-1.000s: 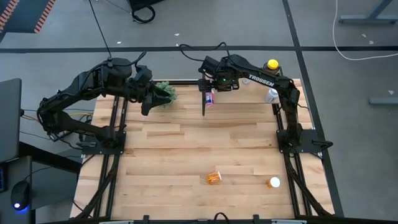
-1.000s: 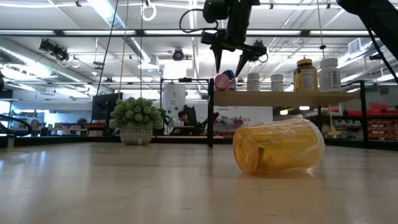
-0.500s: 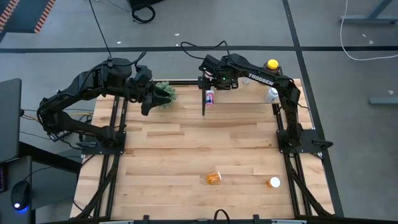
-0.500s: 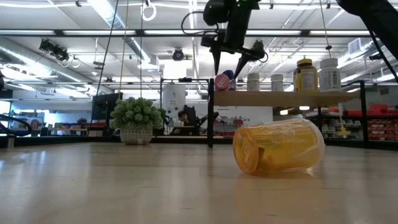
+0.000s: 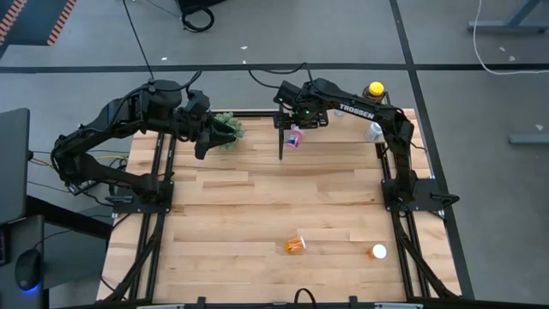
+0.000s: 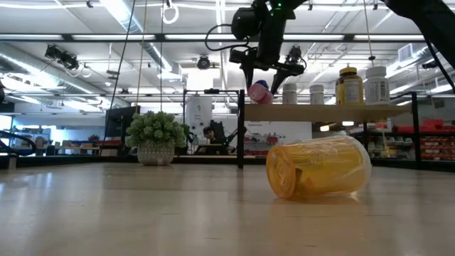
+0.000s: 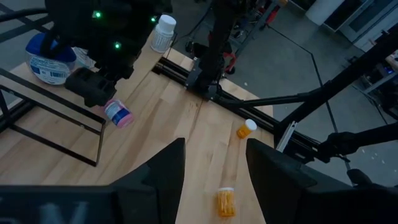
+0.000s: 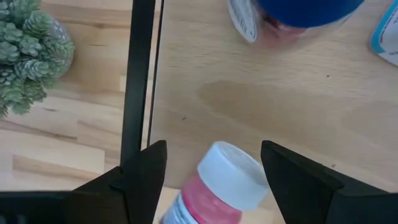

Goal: Pick and place medicine bottles onto shelf by color
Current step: Put the pink medicine bottle on the shelf

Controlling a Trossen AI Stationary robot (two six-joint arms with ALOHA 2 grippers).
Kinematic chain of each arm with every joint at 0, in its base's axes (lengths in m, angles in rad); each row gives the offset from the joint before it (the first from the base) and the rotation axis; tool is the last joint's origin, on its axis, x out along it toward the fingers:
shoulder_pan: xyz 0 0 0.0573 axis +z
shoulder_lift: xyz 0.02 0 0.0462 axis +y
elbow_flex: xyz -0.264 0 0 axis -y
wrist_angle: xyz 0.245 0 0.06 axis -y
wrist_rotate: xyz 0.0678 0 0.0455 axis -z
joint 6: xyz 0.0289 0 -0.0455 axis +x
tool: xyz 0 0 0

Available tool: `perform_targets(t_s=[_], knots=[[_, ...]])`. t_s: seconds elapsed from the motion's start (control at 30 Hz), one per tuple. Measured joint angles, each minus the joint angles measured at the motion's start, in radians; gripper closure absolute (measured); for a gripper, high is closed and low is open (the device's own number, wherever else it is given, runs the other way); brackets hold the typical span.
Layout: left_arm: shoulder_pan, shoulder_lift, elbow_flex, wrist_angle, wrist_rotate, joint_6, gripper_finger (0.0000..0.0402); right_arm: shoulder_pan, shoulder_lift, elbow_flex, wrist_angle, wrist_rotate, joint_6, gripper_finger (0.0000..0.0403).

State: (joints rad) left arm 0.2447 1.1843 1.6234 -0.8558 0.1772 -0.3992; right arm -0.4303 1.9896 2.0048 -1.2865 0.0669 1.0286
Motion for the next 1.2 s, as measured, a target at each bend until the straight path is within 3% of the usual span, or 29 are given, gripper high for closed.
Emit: perform_targets(t_s=[0.77, 1.2], knots=[[0.000, 0.000, 0.000, 0.000, 0.000, 0.000, 0.0225, 0.007, 0.000, 0.001, -0.103, -0.066, 0.147, 0.0135], [0.000, 0.000, 0.000, 0.000, 0.000, 0.000, 0.0225, 0.011, 0.000, 0.001, -0.088, -0.073, 0.225, 0.0188]])
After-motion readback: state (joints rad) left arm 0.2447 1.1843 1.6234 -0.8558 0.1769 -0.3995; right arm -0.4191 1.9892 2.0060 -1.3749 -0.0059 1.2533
